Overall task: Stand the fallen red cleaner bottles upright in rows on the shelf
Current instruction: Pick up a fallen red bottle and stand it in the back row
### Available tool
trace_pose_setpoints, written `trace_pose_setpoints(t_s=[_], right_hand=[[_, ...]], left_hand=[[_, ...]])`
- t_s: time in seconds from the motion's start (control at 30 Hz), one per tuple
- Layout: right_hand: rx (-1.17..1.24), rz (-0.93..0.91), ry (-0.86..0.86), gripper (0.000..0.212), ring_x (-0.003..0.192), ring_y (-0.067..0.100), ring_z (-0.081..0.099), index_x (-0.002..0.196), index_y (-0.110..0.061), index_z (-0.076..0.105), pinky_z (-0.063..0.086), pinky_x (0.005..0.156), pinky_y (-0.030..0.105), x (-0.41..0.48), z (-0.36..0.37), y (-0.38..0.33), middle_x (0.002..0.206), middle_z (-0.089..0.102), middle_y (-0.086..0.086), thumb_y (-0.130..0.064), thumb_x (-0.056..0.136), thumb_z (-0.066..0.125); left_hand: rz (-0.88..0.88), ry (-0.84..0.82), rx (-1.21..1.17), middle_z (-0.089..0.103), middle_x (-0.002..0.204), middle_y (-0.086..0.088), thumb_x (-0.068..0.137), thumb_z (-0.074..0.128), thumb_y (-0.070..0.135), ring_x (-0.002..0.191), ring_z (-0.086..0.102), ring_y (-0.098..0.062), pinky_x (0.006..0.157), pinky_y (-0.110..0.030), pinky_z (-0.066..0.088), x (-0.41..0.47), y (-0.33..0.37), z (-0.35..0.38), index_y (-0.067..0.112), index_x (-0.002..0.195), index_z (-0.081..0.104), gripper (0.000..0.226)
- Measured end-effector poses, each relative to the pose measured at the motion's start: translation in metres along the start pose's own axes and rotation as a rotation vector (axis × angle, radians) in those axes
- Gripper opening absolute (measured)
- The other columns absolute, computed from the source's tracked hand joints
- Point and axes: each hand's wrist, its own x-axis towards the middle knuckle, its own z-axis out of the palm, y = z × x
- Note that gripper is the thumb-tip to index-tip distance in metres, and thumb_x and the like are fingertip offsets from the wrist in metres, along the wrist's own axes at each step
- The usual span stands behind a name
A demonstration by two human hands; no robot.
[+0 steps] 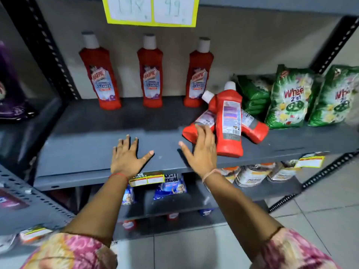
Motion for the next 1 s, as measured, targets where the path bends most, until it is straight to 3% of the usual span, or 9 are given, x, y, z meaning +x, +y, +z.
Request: trace_pose_setpoints(t_s=[0.07, 0.13, 0.23, 0.43, 0.6, 0.87, 1.0], right_hand=[[-0.070, 0.026, 0.204, 0.068, 0.129, 0.038, 0.037, 0.133, -0.004, 0.035, 0.030, 0.108, 0.044, 0.018, -0.007, 0.007, 0.138, 0.041, 0.023, -0.041, 0.081, 0.061], [-0.142, 0.186, 0.290, 0.078, 0.136, 0.035, 0.027, 0.137, -0.003, 0.027, 0.021, 0.112, 0.043, 0.042, -0.021, 0.018, 0.145, 0.032, 0.022, -0.047, 0.080, 0.058], [-0.195, 0.460, 0.209, 0.095, 0.138, 0.037, 0.018, 0.140, 0.000, 0.012, 0.015, 0.114, 0.044, 0.060, -0.030, 0.039, 0.148, 0.021, 0.026, -0.054, 0.077, 0.058], [-0.141, 0.648, 0.097, 0.107, 0.120, 0.042, 0.037, 0.137, 0.007, 0.011, 0.033, 0.101, 0.046, 0.074, -0.031, 0.052, 0.131, 0.037, 0.031, -0.050, 0.068, 0.070], [-0.064, 0.676, 0.092, 0.105, 0.119, 0.043, 0.039, 0.135, 0.008, 0.016, 0.035, 0.101, 0.047, 0.076, -0.036, 0.057, 0.130, 0.041, 0.031, -0.041, 0.063, 0.075], [0.034, 0.590, 0.392, 0.105, 0.116, 0.041, 0.039, 0.136, 0.004, 0.019, 0.028, 0.101, 0.044, 0.048, -0.027, 0.020, 0.126, 0.041, 0.026, -0.036, 0.059, 0.078], [0.217, 0.501, 0.420, 0.106, 0.117, 0.040, 0.038, 0.135, 0.003, 0.021, 0.025, 0.097, 0.037, 0.038, 0.003, -0.026, 0.128, 0.041, 0.026, -0.037, 0.057, 0.081]], left_hand=[[0.027, 0.035, 0.115, 0.019, 0.157, -0.011, 0.079, 0.038, 0.070, 0.144, 0.012, -0.033, 0.118, -0.048, 0.016, 0.000, -0.001, 0.000, 0.016, 0.144, 0.026, 0.085], [0.041, 0.054, 0.127, 0.021, 0.156, -0.011, 0.079, 0.039, 0.070, 0.144, 0.012, -0.033, 0.118, -0.049, 0.016, 0.001, -0.004, 0.002, 0.016, 0.143, 0.026, 0.085], [0.045, 0.068, 0.101, 0.021, 0.156, -0.010, 0.079, 0.040, 0.070, 0.145, 0.011, -0.032, 0.118, -0.048, 0.013, 0.001, -0.004, 0.004, 0.017, 0.143, 0.027, 0.085], [0.042, 0.070, 0.103, 0.021, 0.156, -0.009, 0.078, 0.040, 0.072, 0.145, 0.010, -0.031, 0.118, -0.048, 0.012, 0.002, -0.006, 0.004, 0.018, 0.143, 0.027, 0.085], [0.035, 0.050, 0.088, 0.018, 0.157, -0.008, 0.079, 0.040, 0.070, 0.146, 0.007, -0.030, 0.120, -0.047, 0.008, 0.000, -0.004, 0.002, 0.018, 0.144, 0.025, 0.085], [-0.015, 0.046, 0.064, 0.016, 0.158, -0.009, 0.083, 0.039, 0.065, 0.146, 0.007, -0.029, 0.120, -0.045, 0.010, -0.002, -0.033, -0.016, 0.012, 0.145, 0.020, 0.084], [-0.091, 0.063, 0.068, 0.018, 0.157, -0.011, 0.087, 0.037, 0.060, 0.146, 0.008, -0.028, 0.121, -0.044, 0.011, -0.001, -0.071, -0.036, 0.012, 0.145, 0.022, 0.077]])
